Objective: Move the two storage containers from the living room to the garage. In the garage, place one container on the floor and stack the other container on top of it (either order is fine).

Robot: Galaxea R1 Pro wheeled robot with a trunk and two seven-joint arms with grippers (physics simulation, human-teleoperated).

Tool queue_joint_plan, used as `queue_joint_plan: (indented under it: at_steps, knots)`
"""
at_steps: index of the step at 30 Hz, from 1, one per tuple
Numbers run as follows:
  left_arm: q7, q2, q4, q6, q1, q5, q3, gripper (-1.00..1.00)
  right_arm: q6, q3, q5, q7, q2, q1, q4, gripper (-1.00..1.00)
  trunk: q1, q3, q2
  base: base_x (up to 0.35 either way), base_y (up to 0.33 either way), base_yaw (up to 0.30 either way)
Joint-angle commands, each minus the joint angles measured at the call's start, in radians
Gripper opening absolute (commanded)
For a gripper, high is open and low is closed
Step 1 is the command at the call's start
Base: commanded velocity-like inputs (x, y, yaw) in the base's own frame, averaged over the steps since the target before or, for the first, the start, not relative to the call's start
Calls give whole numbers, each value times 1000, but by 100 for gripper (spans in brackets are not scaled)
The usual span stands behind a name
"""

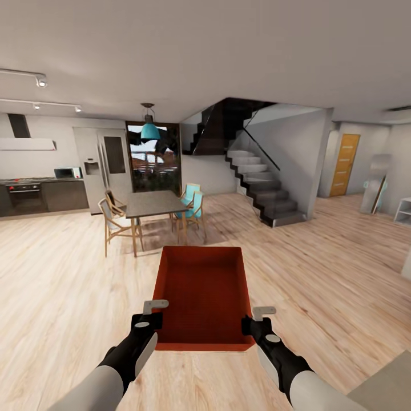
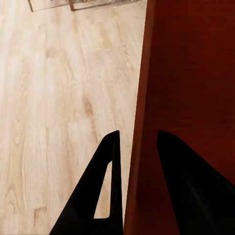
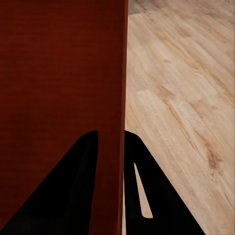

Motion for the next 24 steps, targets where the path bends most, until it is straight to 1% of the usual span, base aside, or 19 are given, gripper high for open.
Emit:
queue_joint_plan:
  at_steps: [1, 8, 22, 24]
  knots:
    - [11, 2, -3, 6, -1, 13, 6, -100, -3, -8, 0, -9, -5, 0, 0, -100, 1, 0, -1, 323, 0, 0]
    - [11, 2, -3, 7, 0, 14, 6, -100, -3, -9, 0, -8, -5, 0, 0, -100, 1, 0, -1, 323, 0, -31]
    - [11, 2, -5, 7, -1, 14, 7, -100, -3, -8, 0, -7, -5, 0, 0, -100, 1, 0, -1, 326, 0, -262]
    - [11, 2, -4, 8, -1, 14, 7, -100, -3, -8, 0, -7, -5, 0, 0, -100, 1, 0, -1, 329, 0, -152]
